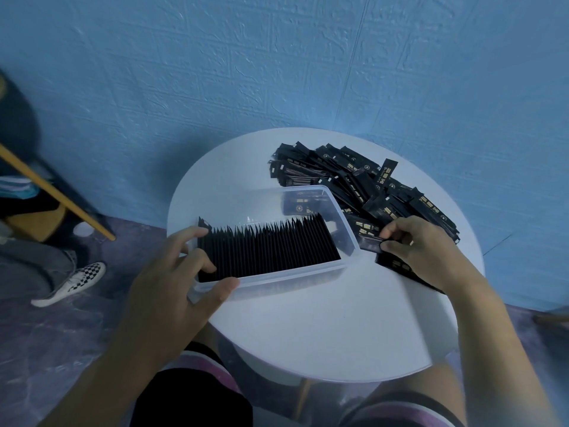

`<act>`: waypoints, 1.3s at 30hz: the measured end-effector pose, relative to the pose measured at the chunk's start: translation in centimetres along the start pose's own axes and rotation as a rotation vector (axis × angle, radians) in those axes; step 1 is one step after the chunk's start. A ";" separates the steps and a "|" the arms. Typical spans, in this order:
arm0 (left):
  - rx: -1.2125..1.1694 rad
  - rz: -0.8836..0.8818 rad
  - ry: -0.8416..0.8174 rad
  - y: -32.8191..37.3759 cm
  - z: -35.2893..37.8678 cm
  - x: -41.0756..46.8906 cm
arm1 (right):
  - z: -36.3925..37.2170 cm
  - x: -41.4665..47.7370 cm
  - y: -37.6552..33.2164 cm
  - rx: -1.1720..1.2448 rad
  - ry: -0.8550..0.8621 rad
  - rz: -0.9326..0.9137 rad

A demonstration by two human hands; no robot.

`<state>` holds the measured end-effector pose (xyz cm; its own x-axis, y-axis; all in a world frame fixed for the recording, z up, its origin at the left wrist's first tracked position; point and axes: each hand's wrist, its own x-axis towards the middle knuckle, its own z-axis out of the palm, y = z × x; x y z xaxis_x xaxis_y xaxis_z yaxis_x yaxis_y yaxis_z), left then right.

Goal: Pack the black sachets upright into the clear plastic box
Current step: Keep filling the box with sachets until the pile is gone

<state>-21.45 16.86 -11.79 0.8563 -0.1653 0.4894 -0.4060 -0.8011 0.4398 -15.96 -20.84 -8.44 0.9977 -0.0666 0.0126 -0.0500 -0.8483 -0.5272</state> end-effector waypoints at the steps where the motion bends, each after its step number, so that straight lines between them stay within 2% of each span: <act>1: 0.000 0.000 0.001 0.0 0.0 0.0 | -0.1 -0.1 -0.1 -0.002 0.001 0.002; 4: 0.000 -0.006 -0.003 0.0 0.1 0.0 | -0.5 -0.1 -0.5 0.038 0.019 0.025; 7: -0.003 -0.008 -0.004 0.1 0.1 0.0 | -1.1 0.1 -1.2 0.119 0.109 0.002; 11: -0.007 -0.021 -0.004 0.1 0.1 0.0 | -2.8 -0.6 -6.4 0.456 0.237 -0.155; 14: -0.018 -0.023 0.002 0.3 0.2 0.0 | -1.9 -1.6 -12.7 0.695 0.100 -0.310; 15: -0.022 -0.020 0.007 0.3 0.3 0.0 | -0.7 -1.6 -14.5 0.698 0.032 -0.340; 17: -0.034 -0.015 0.021 0.4 0.5 0.2 | 2.4 -1.1 -17.0 0.560 -0.045 -0.338; 20: -0.047 -0.028 0.012 0.8 0.7 0.3 | 6.3 -0.4 -19.2 0.287 -0.143 -0.249; 22: -0.032 -0.053 -0.012 0.8 0.7 0.3 | 7.7 0.1 -19.7 0.190 -0.217 -0.199; 32: -0.021 -0.065 -0.060 0.5 0.6 0.2 | 8.5 2.0 -20.0 -0.012 -0.336 -0.152; 39: -0.038 -0.051 -0.041 0.6 0.6 0.2 | 10.1 2.0 -20.0 0.163 -0.442 -0.152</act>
<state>-21.32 16.06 -11.87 0.8880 -0.1488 0.4352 -0.3729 -0.7869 0.4917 -12.56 1.28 -6.44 0.9190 0.3104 -0.2430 0.0703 -0.7357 -0.6737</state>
